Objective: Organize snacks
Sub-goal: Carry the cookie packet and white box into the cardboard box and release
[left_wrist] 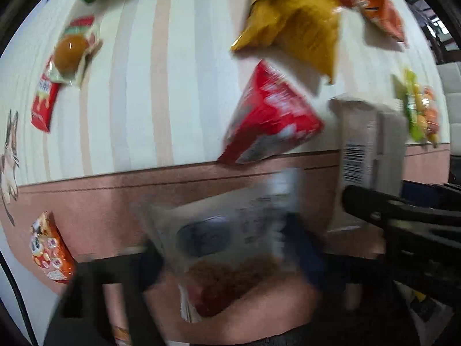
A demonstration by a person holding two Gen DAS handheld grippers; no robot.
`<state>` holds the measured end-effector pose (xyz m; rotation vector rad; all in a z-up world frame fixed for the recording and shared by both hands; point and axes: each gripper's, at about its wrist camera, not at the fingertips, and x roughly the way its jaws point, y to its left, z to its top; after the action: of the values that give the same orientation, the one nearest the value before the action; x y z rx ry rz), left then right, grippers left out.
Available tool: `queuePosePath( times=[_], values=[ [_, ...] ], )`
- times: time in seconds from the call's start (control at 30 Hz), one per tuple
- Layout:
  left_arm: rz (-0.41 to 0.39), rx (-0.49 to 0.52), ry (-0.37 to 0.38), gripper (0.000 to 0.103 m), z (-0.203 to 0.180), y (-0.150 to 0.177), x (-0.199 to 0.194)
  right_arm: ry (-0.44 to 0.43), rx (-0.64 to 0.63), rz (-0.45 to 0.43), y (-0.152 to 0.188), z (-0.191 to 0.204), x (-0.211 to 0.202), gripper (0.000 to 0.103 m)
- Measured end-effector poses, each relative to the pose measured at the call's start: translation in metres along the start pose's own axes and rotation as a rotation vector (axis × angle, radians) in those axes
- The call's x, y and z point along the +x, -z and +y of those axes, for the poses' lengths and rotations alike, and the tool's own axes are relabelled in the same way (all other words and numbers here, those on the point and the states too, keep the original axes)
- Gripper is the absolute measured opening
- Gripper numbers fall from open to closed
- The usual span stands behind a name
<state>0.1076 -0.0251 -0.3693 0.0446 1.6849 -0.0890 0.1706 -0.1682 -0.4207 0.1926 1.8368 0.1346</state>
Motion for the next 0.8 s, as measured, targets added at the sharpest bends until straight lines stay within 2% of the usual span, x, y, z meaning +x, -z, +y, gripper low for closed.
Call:
queuePosePath(
  times=[0.1, 0.2, 0.3, 0.5, 0.7, 0.8],
  values=[
    [0.020, -0.003, 0.031, 0.033, 0.005, 0.001, 0.000, 0.023, -0.012, -0.020, 0.004, 0.011, 0.004, 0.057],
    [0.030, -0.016, 0.042, 0.028, 0.012, 0.003, 0.000, 0.033, -0.033, -0.050, 0.012, 0.022, 0.006, 0.055],
    [0.034, -0.043, 0.064, 0.027, 0.009, 0.018, 0.005, 0.020, -0.036, -0.067, 0.018, 0.021, 0.003, 0.049],
    [0.008, -0.107, 0.117, 0.026, 0.029, 0.030, -0.018, -0.010, -0.055, -0.109, 0.028, 0.020, -0.018, 0.048],
    [-0.079, -0.135, 0.174, 0.026, 0.049, 0.025, -0.071, -0.098, -0.053, -0.136, 0.036, 0.016, -0.049, 0.047],
    [-0.158, -0.140, 0.205, 0.026, 0.059, 0.013, -0.116, -0.180, -0.056, -0.169, 0.032, 0.017, -0.087, 0.047]
  ],
)
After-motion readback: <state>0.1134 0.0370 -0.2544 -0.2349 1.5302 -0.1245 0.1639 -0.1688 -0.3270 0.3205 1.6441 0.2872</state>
